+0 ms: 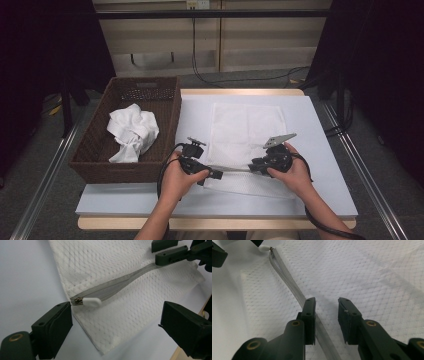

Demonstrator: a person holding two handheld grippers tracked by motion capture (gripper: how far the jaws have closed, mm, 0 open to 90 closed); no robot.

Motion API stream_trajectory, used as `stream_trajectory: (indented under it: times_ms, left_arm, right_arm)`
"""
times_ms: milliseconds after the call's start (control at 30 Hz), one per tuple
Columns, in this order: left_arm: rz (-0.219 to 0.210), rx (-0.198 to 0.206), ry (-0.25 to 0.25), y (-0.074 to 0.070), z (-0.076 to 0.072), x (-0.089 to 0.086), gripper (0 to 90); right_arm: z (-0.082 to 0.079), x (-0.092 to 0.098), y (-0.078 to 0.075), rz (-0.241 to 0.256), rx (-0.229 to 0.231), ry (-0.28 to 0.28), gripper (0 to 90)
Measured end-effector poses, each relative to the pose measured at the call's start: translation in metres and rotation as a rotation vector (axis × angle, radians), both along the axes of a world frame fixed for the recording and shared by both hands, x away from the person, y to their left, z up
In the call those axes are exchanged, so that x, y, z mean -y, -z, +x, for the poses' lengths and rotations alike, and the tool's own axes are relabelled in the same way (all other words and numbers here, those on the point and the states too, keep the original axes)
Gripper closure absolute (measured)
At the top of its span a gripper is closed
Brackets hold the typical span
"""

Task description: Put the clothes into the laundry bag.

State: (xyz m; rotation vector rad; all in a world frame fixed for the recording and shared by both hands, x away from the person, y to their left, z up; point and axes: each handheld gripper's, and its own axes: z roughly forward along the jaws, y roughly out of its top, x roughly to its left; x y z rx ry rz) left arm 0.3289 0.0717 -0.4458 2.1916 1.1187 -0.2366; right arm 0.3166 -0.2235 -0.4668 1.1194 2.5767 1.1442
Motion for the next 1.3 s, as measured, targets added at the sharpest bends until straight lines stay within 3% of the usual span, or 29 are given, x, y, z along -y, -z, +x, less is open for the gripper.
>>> stream_trajectory:
  times_ms: [233,333,400,433,467,500,667,833,1233,1300]
  left_arm:
    - [-0.002,0.002,0.004,-0.001,0.000,0.000,10.3]
    - [-0.003,0.001,0.001,-0.001,0.000,0.001,10.3]
    - [-0.010,-0.003,-0.003,0.000,-0.001,0.001,10.3]
    - [-0.003,-0.001,0.004,0.000,0.000,0.001,10.3]
    - [0.002,0.001,0.011,-0.001,0.000,0.000,10.3]
    - [0.004,0.004,0.015,-0.001,0.000,0.000,10.3]
    - [0.008,0.003,0.018,0.000,0.000,0.000,10.4]
    - [0.004,0.005,0.016,-0.002,0.000,0.000,10.4]
    - [-0.008,-0.003,-0.002,0.001,0.000,0.003,10.3]
    - [-0.018,-0.011,0.014,0.000,0.000,0.005,10.3]
  right_arm:
    - [-0.002,-0.007,0.008,-0.048,-0.011,-0.036,62.5]
    - [-0.005,-0.014,0.009,-0.084,0.033,-0.078,59.0]
    - [-0.006,-0.016,0.008,-0.099,0.042,-0.075,59.0]
    - [-0.006,-0.017,0.009,-0.113,0.058,-0.078,59.8]
    - [-0.005,-0.016,0.009,-0.122,0.070,-0.076,67.0]
    - [-0.005,-0.016,0.009,-0.114,0.058,-0.051,69.8]
    - [-0.002,-0.011,0.009,-0.094,0.038,-0.032,83.2]
    - [0.002,-0.006,0.008,-0.054,-0.008,-0.030,87.1]
    - [0.002,-0.009,0.008,-0.119,0.026,-0.052,84.4]
    - [0.000,-0.007,0.009,-0.104,0.038,-0.035,89.6]
